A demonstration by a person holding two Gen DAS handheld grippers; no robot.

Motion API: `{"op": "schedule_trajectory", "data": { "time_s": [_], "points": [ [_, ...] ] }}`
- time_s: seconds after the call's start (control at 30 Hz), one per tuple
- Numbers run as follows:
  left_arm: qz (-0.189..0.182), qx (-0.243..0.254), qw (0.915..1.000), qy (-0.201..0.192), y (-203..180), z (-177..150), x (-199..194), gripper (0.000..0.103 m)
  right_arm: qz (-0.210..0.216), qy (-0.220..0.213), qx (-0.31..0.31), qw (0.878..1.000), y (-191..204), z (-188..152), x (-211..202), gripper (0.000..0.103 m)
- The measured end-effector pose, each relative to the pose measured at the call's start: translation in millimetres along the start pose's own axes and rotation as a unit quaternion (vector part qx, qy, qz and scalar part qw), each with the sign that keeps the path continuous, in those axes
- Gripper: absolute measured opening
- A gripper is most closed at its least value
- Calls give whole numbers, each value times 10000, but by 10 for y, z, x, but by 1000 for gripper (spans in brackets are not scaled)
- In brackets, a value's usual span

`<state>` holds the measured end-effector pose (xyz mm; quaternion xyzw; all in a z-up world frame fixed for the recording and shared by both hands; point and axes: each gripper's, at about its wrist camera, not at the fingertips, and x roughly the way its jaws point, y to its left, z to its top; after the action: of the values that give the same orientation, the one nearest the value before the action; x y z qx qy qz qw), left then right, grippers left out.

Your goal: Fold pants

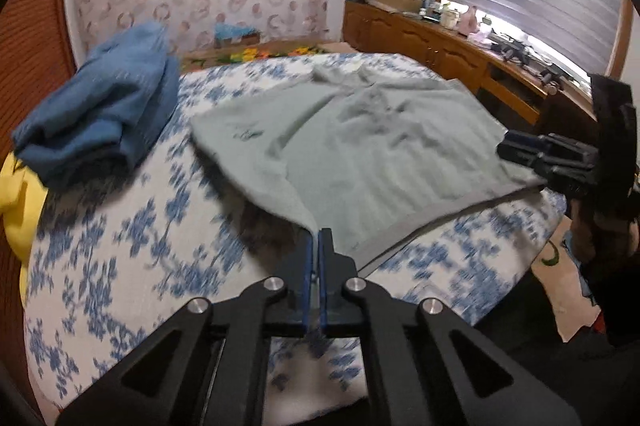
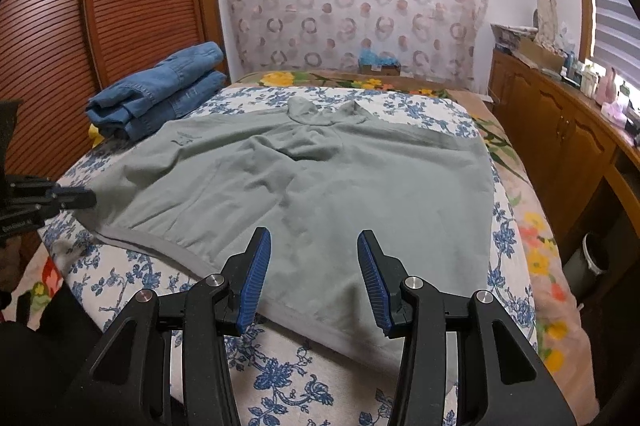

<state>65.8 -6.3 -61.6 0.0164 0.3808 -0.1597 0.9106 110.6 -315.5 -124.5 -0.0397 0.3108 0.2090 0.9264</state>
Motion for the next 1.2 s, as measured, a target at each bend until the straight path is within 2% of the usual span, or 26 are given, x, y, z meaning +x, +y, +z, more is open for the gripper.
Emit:
{"op": "schedule_trajectory", "data": {
  "time_s": [0.4,0.6,0.8,1.07,1.2],
  "points": [
    [-483,622,9967,-220,-625,732,191,0,-81,-111,188,9997,-173,-78,-135,46],
    [-932,963,9908,-199,-1137,1164,326,0,-135,-192,259,9994,-278,-105,-257,46],
    [-1128,1178,9863,-238,-1522,1376,381,0,-201,-254,346,9989,-388,-143,-368,46],
    [-775,1115,9905,-223,-1509,1346,456,0,-380,-290,497,9976,-543,-191,-446,46],
    [-553,1109,9921,-186,-1392,1272,483,6,-361,-279,543,9975,-548,-194,-423,46]
  ]
}}
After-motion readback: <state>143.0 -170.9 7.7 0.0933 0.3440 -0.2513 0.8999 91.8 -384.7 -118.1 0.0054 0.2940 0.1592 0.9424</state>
